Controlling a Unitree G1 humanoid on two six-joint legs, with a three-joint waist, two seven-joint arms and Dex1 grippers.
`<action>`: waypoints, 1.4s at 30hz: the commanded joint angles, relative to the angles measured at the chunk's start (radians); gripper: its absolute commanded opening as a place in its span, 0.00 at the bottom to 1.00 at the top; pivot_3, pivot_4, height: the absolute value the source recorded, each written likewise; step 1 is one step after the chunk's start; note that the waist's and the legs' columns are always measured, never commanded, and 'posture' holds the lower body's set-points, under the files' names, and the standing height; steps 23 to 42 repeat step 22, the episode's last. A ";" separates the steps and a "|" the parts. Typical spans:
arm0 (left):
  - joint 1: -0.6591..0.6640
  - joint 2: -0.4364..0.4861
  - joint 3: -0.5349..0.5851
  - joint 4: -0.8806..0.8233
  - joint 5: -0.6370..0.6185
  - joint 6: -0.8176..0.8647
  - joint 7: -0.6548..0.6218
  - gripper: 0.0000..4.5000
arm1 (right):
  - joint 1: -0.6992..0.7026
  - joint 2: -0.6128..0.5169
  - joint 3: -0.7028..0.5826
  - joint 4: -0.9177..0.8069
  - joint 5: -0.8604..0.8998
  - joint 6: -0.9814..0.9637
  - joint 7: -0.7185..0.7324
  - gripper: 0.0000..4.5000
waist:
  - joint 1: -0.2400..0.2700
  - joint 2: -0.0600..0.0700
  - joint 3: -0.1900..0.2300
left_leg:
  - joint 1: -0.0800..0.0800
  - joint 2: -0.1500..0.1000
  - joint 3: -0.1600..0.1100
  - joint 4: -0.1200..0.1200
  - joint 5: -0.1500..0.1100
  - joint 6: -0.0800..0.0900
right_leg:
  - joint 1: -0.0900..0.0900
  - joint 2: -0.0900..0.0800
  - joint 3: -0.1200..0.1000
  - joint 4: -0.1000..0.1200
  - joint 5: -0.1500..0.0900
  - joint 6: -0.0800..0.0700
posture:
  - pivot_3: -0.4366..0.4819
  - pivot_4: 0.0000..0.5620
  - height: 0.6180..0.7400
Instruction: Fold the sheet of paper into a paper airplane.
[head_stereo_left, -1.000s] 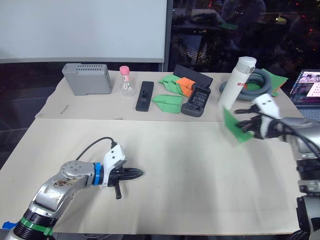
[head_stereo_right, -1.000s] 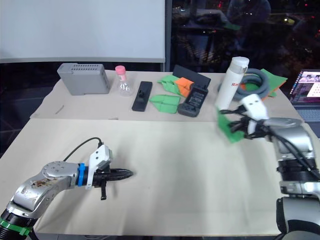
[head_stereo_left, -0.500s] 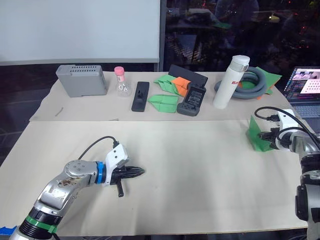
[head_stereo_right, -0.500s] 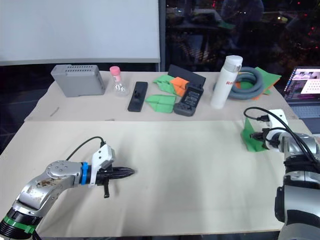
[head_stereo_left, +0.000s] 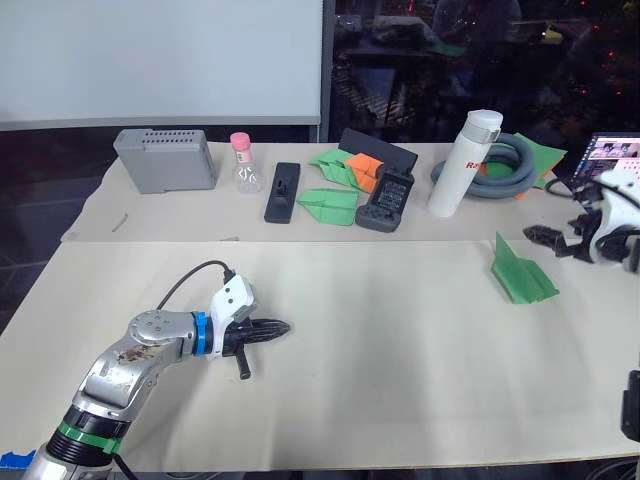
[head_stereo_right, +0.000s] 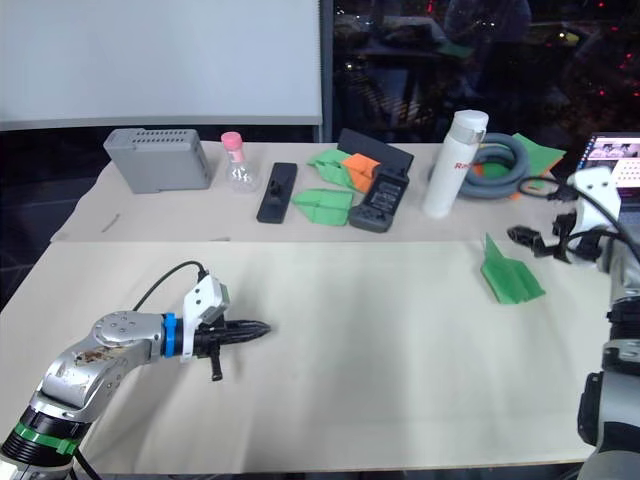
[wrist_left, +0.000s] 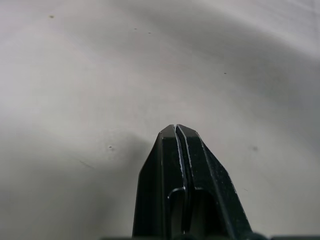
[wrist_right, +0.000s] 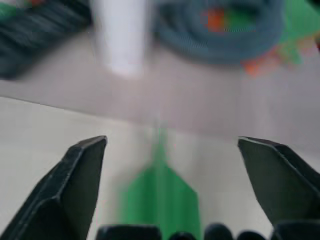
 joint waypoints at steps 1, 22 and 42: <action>-0.023 -0.007 0.038 0.009 0.016 -0.062 0.010 0.00 | 0.111 0.022 -0.087 -0.291 0.196 0.004 0.164 0.99 | -0.001 0.000 0.000 | 0.001 0.001 0.000 0.000 -0.001 0.001 | 0.000 0.001 0.000 0.000 0.000 0.000 | 0.48 0.27 1.00; 0.318 -0.154 0.135 -0.114 0.151 -0.206 0.317 0.00 | 0.745 0.383 -0.036 -0.743 0.179 -0.282 -0.056 0.99 | 0.024 0.000 0.000 | 0.002 -0.003 0.000 0.003 -0.002 0.002 | 0.000 -0.002 0.007 0.000 0.000 0.001 | 0.48 0.27 1.00; 0.318 -0.154 0.135 -0.114 0.151 -0.206 0.317 0.00 | 0.745 0.383 -0.036 -0.743 0.179 -0.282 -0.056 0.99 | 0.024 0.000 0.000 | 0.002 -0.003 0.000 0.003 -0.002 0.002 | 0.000 -0.002 0.007 0.000 0.000 0.001 | 0.48 0.27 1.00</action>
